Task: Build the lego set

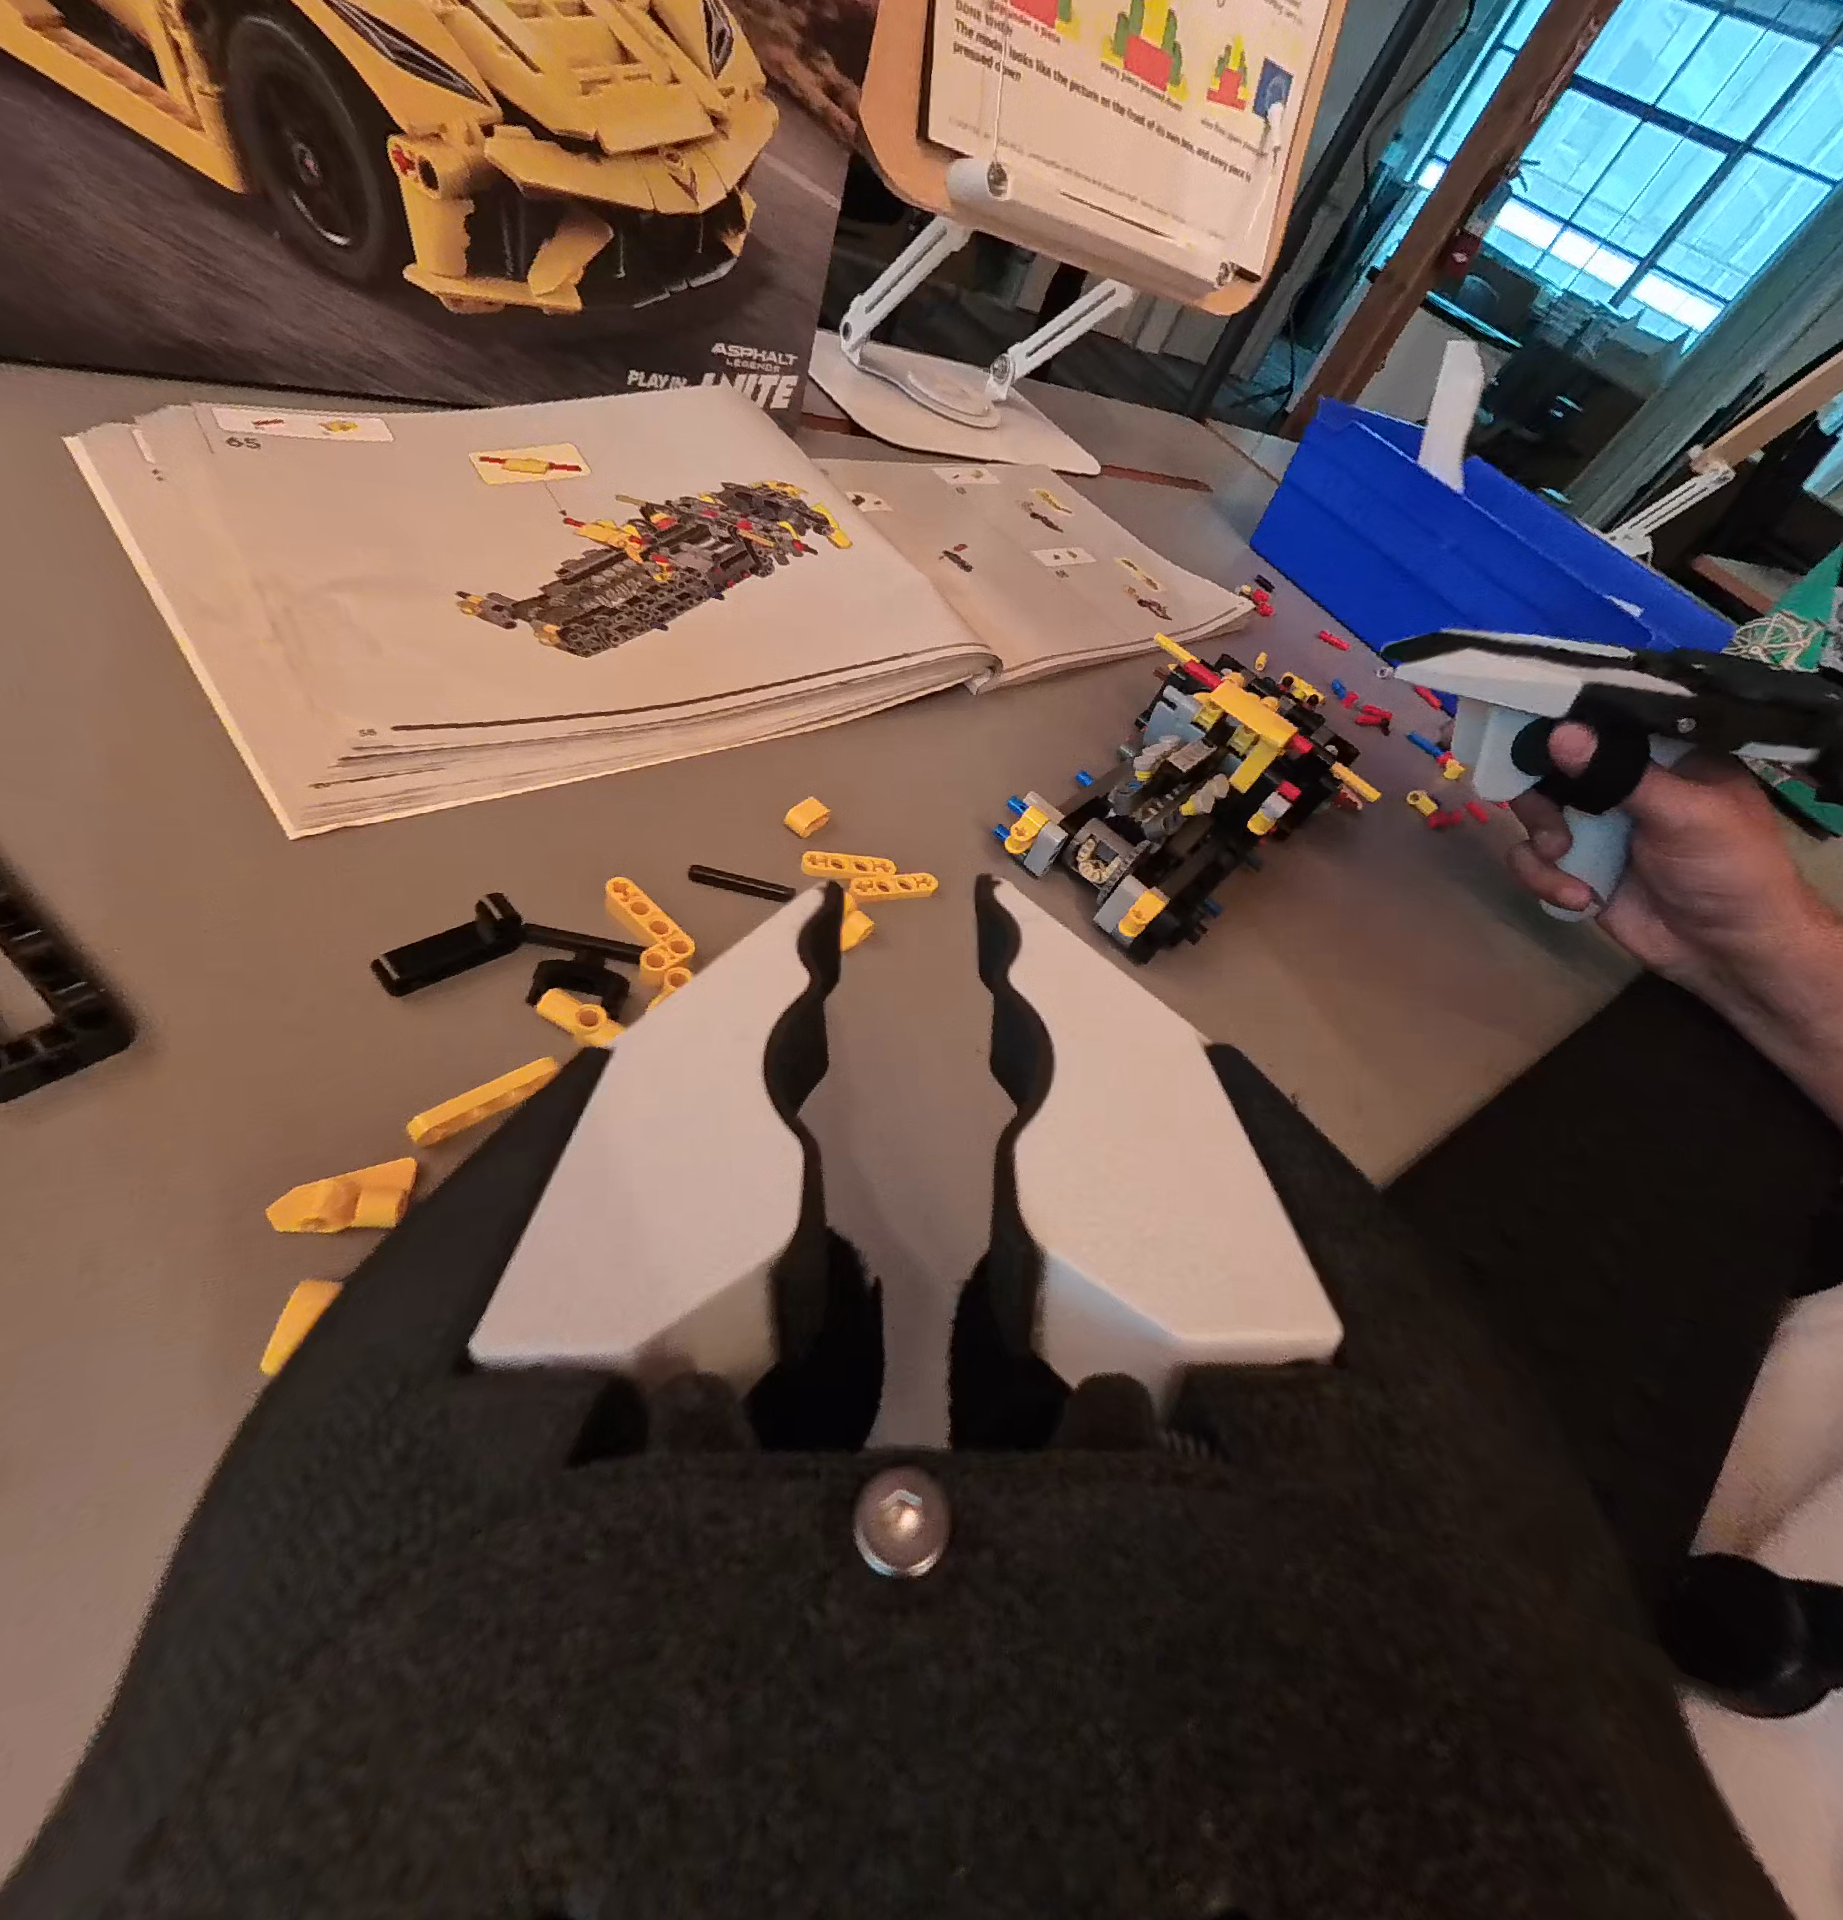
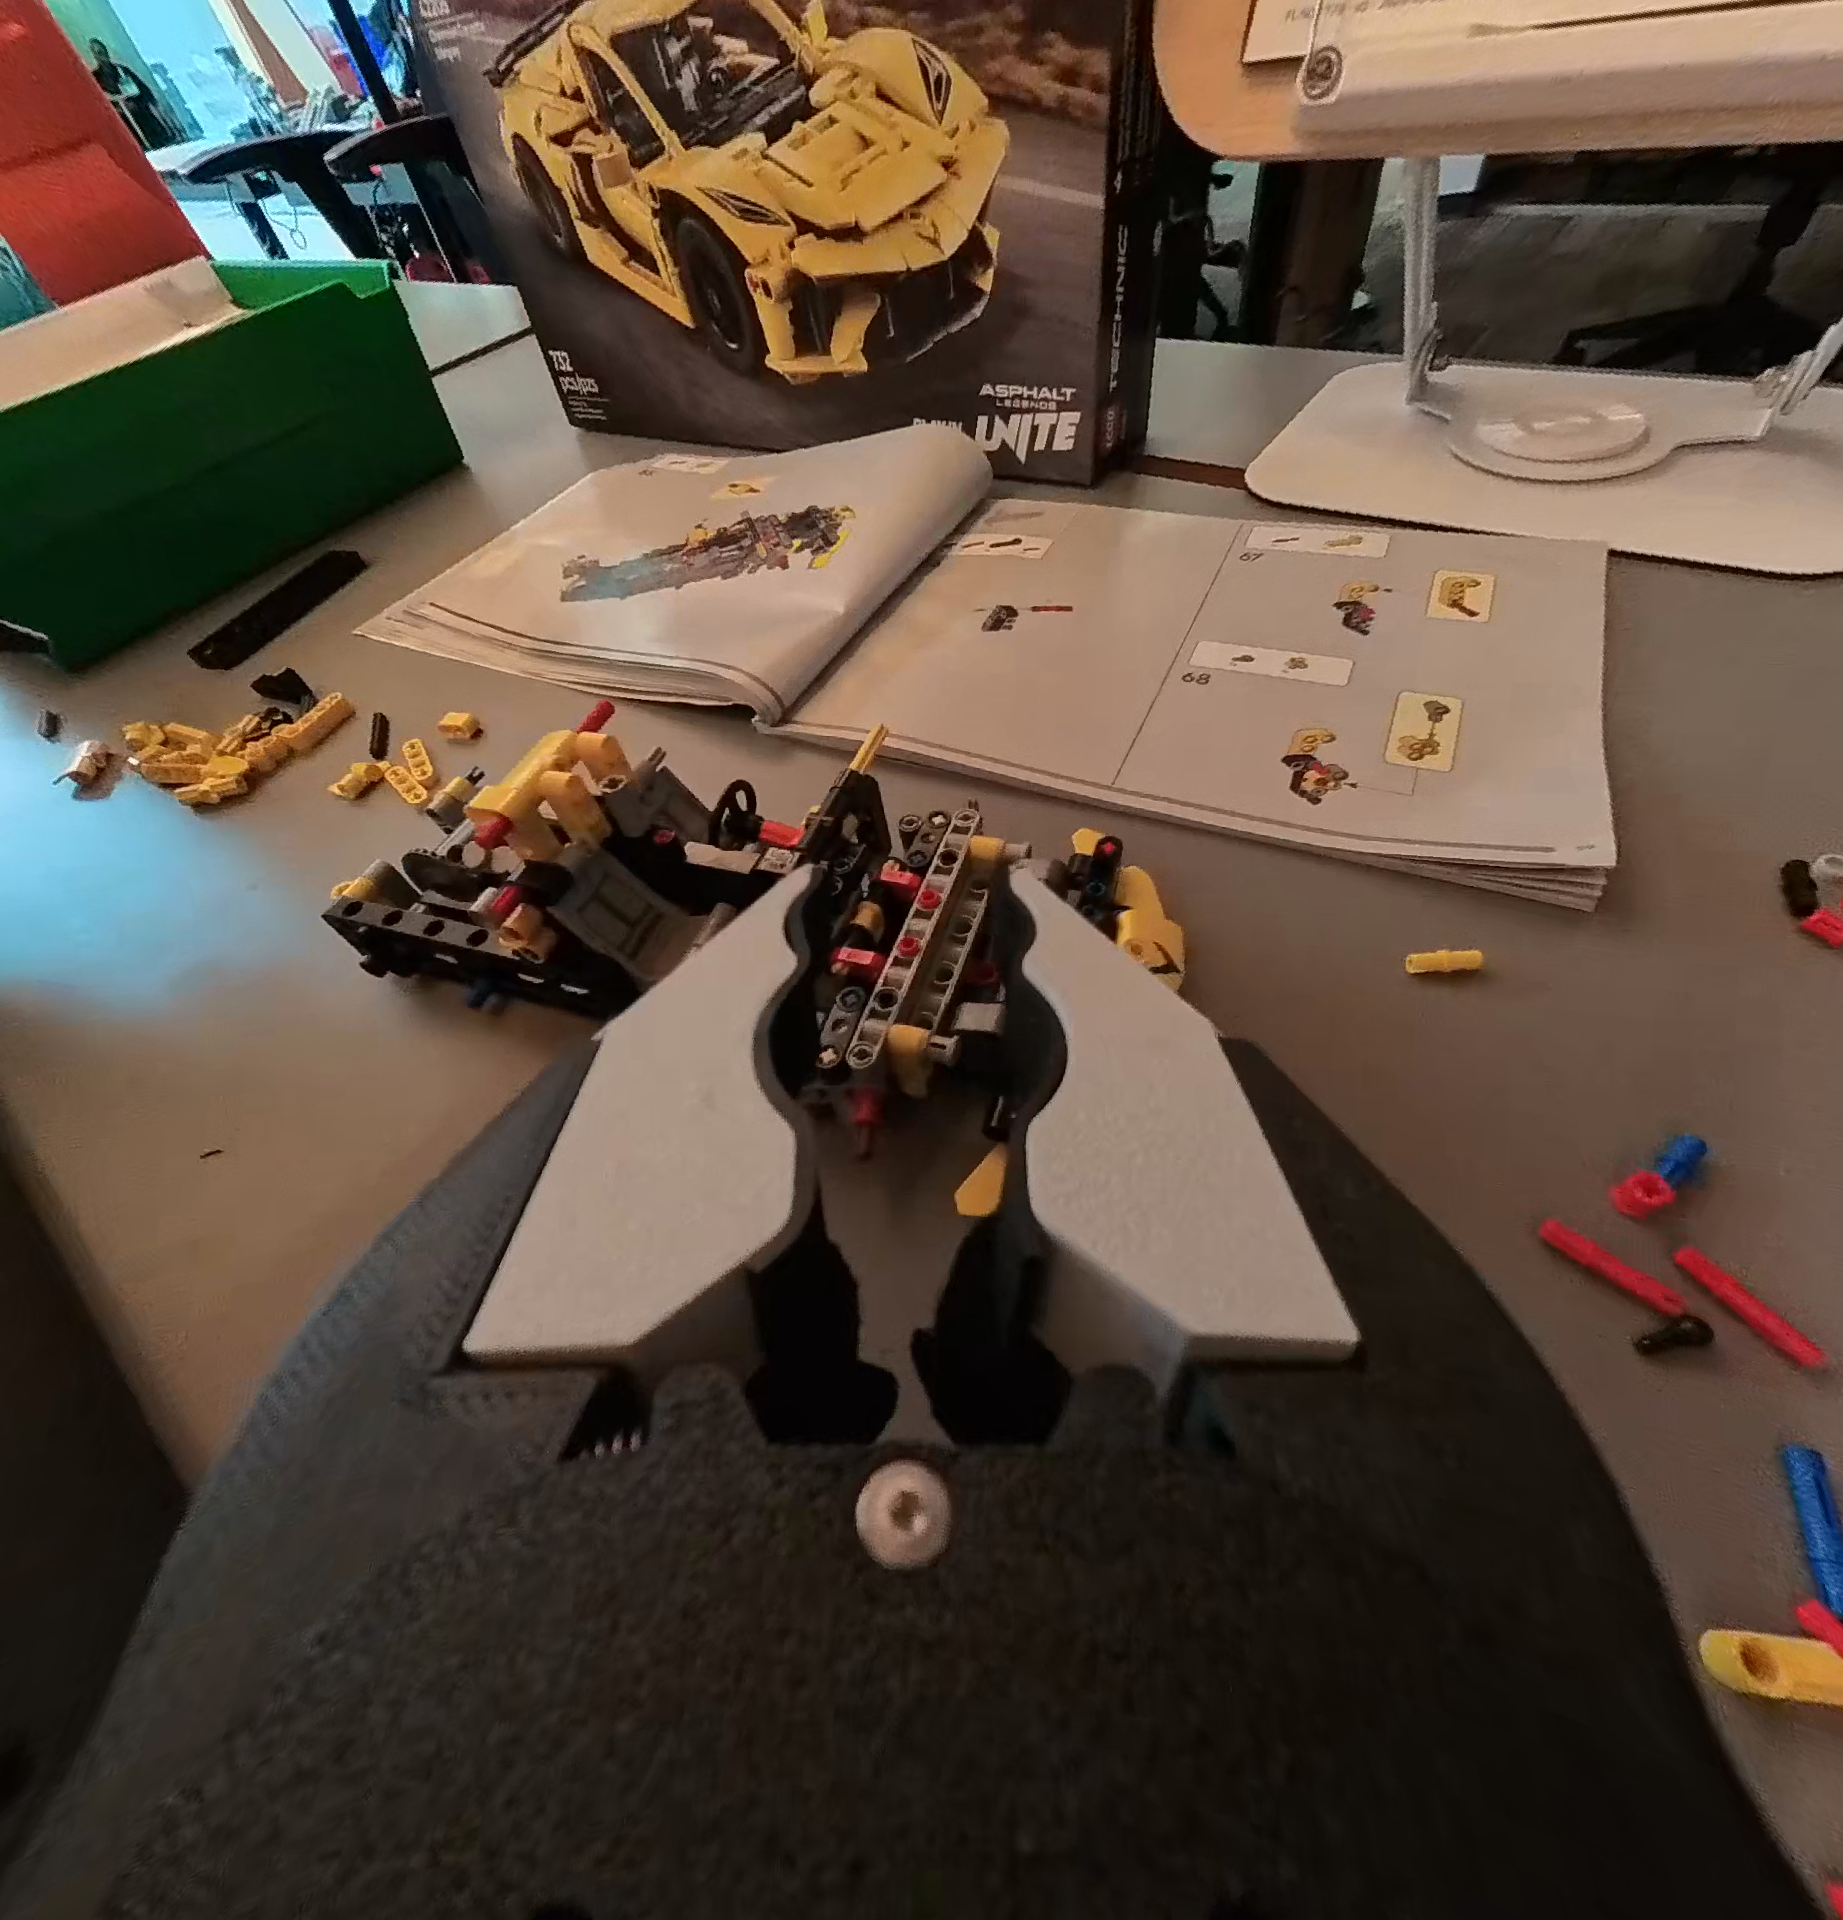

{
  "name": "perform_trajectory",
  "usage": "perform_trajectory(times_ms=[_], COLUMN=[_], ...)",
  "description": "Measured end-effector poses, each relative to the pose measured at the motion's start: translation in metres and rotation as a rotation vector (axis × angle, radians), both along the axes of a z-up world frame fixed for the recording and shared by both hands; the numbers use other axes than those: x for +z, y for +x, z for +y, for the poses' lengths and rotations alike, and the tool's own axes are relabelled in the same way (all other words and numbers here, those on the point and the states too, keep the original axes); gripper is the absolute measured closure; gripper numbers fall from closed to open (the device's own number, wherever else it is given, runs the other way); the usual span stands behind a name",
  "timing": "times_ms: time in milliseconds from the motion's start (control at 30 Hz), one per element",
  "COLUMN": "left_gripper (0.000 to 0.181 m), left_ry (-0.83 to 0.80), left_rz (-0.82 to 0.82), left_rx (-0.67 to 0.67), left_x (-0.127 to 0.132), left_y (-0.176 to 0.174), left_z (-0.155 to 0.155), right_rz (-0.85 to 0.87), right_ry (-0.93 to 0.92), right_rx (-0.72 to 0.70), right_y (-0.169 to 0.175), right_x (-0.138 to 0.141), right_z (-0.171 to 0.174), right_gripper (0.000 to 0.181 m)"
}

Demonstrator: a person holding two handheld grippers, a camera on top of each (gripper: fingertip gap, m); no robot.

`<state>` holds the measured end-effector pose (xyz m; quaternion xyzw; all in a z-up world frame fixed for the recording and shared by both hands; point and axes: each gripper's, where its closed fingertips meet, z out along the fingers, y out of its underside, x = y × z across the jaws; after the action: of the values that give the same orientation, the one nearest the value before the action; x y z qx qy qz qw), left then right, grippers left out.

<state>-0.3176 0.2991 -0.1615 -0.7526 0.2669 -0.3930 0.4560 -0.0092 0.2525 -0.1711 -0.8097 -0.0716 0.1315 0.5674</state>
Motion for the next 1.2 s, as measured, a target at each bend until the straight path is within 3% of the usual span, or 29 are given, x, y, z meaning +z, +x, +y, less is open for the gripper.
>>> perform_trajectory(times_ms=[100, 267, 400, 500, 733, 800, 933, 1000, 1100, 1133, 1200], left_gripper=[0.155, 0.155, 0.156, 0.156, 0.156, 0.173, 0.173, 0.173, 0.174, 0.174, 0.174], left_ry=[0.033, 0.159, 0.149, 0.153, 0.201, 0.192, 0.12, 0.099, 0.021, -0.008, -0.046], left_rz=[0.012, 0.514, 0.746, 0.841, 0.983, 0.971, 0.937, 0.822, 0.441, 0.363, 0.324], left_rx=[-0.095, -0.21, -0.34, -0.436, -0.47, -0.474, -0.462, -0.418, -0.456, -0.491, -0.584], left_x=[0.006, -0.015, -0.04, -0.057, -0.078, -0.078, -0.072, -0.048, 0.006, 0.014, 0.005], left_y=[-0.001, -0.038, -0.044, -0.042, -0.041, -0.038, -0.036, -0.022, 0.04, 0.062, 0.105], left_z=[-0.005, 0.034, 0.064, 0.073, 0.087, 0.085, 0.079, 0.073, 0.018, -0.008, -0.063], right_rz=[-0.012, 0.013, 0.006, -0.004, 0.01, 0.009, 0.019, 0.025, 0.028, 0.027, 0.027], right_ry=[-0.008, -0.015, -0.028, -0.033, -0.038, -0.039, -0.034, -0.028, -0.027, -0.026, -0.021], right_rx=[0.009, 0.029, 0.035, 0.028, 0.028, 0.032, 0.038, 0.037, 0.037, 0.036, 0.032], right_y=[-0.002, -0.005, -0.006, -0.004, -0.002, -0.003, -0.004, -0.004, -0.004, -0.003, -0.003], right_x=[-0.002, -0.002, -0.006, -0.007, -0.008, -0.008, -0.006, -0.005, -0.005, -0.004, -0.004], right_z=[-0.001, -0.001, -0.001, 0.0, 0.001, 0.001, 0.001, 0.0, 0.0, -0.001, -0.001], right_gripper=[0.153, 0.154, 0.154, 0.154, 0.155, 0.155, 0.155, 0.156, 0.156, 0.157, 0.157])
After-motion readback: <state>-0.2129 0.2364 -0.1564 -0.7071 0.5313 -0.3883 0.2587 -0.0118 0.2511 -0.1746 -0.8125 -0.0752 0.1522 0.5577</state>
